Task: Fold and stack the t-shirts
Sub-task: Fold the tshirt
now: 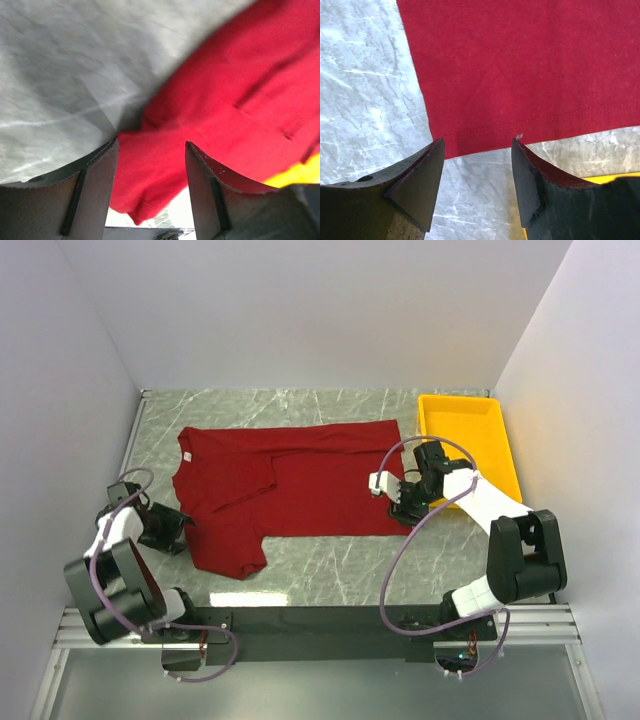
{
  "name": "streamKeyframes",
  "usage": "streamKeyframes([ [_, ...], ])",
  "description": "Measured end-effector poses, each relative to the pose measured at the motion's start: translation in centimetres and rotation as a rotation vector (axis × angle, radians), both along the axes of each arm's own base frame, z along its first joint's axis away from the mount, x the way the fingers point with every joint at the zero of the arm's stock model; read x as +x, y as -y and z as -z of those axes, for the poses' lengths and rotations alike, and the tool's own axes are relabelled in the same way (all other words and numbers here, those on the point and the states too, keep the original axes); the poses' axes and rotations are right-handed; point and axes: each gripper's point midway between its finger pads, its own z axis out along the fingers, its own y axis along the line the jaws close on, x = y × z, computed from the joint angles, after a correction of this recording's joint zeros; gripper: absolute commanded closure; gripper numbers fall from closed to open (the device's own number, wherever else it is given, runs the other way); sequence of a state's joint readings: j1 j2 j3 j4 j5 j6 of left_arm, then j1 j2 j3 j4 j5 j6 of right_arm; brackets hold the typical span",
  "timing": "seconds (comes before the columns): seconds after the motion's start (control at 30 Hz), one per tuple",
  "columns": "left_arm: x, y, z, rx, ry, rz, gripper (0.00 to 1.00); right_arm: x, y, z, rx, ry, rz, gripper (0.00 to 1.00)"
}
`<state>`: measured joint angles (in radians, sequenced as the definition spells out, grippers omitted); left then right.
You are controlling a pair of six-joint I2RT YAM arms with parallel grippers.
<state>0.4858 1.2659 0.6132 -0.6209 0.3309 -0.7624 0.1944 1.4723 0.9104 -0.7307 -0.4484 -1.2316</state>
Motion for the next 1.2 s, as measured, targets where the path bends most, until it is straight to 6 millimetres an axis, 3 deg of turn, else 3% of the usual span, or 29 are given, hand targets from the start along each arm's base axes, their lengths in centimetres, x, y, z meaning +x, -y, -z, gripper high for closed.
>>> streamKeyframes([
  [0.1,-0.3,-0.1,1.4,0.007,-0.081,0.008,0.41,0.1,0.2,0.2,-0.009,-0.003,0.013,0.37],
  [0.5,0.8,-2.2,1.5,0.145,-0.146,0.073,0.42,0.1,0.3,0.6,-0.022,-0.018,0.014,0.39],
  [0.77,0.9,-2.2,1.0,0.173,-0.131,0.154,0.41,-0.7,0.2,0.6,-0.015,-0.038,-0.034,0.39],
  [1.0,2.2,-2.1,-0.5,0.178,-0.058,0.205,0.42,-1.1,0.0,0.6,-0.006,-0.047,-0.054,0.39],
  [1.2,2.3,-1.7,0.0,0.149,-0.063,0.223,0.58,-1.1,0.0,0.6,-0.004,-0.048,-0.053,0.39],
])
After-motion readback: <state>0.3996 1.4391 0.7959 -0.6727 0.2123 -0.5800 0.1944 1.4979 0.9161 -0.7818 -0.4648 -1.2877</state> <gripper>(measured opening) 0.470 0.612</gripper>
